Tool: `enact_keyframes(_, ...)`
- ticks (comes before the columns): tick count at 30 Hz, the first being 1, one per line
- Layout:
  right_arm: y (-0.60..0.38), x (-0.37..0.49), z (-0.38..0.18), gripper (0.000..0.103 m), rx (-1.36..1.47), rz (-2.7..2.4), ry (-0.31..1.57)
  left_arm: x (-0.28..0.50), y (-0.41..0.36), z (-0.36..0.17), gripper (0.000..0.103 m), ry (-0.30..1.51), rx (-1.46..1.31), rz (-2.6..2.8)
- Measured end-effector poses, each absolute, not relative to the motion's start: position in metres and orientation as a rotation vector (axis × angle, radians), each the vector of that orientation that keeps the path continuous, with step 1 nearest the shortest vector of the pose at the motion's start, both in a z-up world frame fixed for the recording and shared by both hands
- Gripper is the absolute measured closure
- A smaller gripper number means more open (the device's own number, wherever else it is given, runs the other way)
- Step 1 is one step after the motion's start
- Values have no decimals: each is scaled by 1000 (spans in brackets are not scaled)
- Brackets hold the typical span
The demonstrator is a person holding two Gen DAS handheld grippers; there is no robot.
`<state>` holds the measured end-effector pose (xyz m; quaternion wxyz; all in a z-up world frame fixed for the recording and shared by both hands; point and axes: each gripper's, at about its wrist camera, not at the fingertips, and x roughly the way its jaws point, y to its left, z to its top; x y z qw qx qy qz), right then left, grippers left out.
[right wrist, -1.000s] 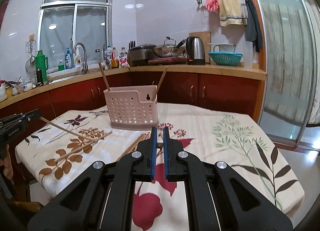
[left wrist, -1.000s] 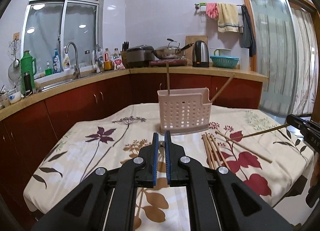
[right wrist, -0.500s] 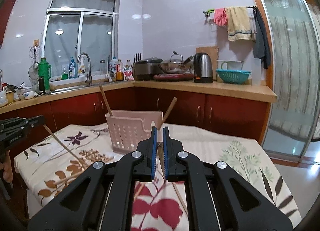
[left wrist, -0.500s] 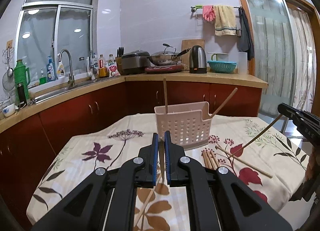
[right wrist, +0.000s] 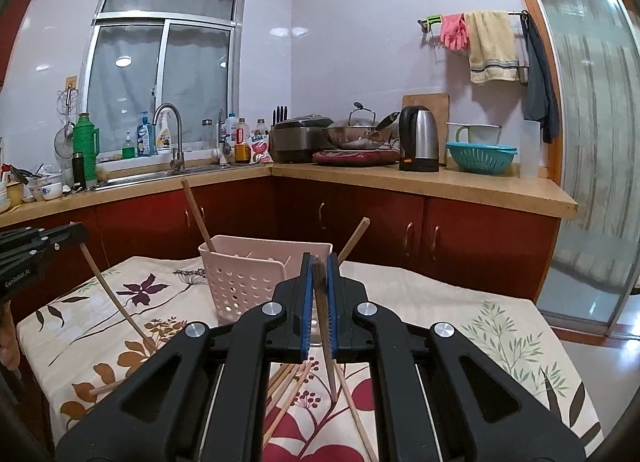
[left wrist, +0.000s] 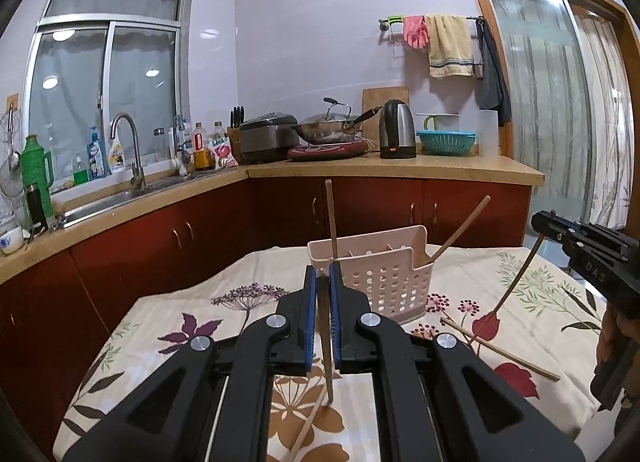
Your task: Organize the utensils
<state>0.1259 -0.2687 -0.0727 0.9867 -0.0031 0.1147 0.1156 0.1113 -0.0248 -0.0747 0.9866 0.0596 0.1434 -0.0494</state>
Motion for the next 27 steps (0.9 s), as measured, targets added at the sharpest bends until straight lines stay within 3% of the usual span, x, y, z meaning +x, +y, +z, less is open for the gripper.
enact_keyframes(14,-274,129,-58,97,20,237,211,124,-27,-68,96,247,134,-107)
enact_keyframes(27,-270,130,-10,97,41,302,98,131,-28,-7,96,120,83,-178)
